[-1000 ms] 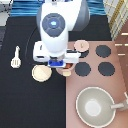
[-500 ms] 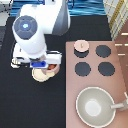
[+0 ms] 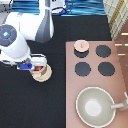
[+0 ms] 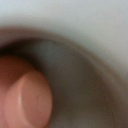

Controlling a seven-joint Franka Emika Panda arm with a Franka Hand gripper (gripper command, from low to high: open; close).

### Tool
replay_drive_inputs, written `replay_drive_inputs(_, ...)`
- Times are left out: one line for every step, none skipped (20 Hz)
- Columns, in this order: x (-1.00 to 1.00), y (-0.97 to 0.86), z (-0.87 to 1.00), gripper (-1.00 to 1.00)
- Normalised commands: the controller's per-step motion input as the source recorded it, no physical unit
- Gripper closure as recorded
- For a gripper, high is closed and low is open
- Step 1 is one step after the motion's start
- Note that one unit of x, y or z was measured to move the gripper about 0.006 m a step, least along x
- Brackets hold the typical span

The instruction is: Take the lid off the pot, put the pot on the plate, and use the tool to push the pot to the front of the table.

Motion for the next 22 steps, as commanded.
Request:
replay_drive_inputs(-0.21, -0.28, -0.67, 1.0)
replay_drive_inputs(-0.26, -0.17, -0.65, 1.0)
replay_drive_inputs(-0.37, -0.03, -0.57, 1.0)
replay_drive_inputs(-0.33, 0.01, -0.41, 1.0)
replay_drive_inputs(-0.48, 0.26, -0.31, 1.0)
replay_drive_inputs(-0.62, 0.36, -0.27, 1.0)
replay_drive_inputs(-0.73, 0.44, -0.25, 1.0)
replay_drive_inputs(-0.83, 0.45, -0.24, 1.0)
replay_drive_inputs(-0.86, 0.43, -0.23, 1.0)
replay_drive_inputs(-0.9, 0.39, -0.2, 1.0)
replay_drive_inputs(-0.91, 0.35, -0.18, 1.0)
replay_drive_inputs(-0.88, 0.32, -0.11, 1.0)
replay_drive_inputs(-0.85, 0.31, -0.11, 1.0)
replay_drive_inputs(-0.8, 0.33, -0.14, 1.0)
replay_drive_inputs(-0.6, 0.22, -0.17, 1.0)
replay_drive_inputs(-0.48, 0.11, -0.21, 1.0)
replay_drive_inputs(-0.38, 0.0, -0.23, 1.0)
replay_drive_inputs(-0.23, 0.0, -0.17, 1.0)
replay_drive_inputs(-0.13, -0.05, -0.11, 1.0)
replay_drive_inputs(-0.01, -0.04, 0.0, 1.0)
replay_drive_inputs(0.0, 0.0, 0.0, 1.0)
replay_drive_inputs(0.0, 0.0, 0.0, 1.0)
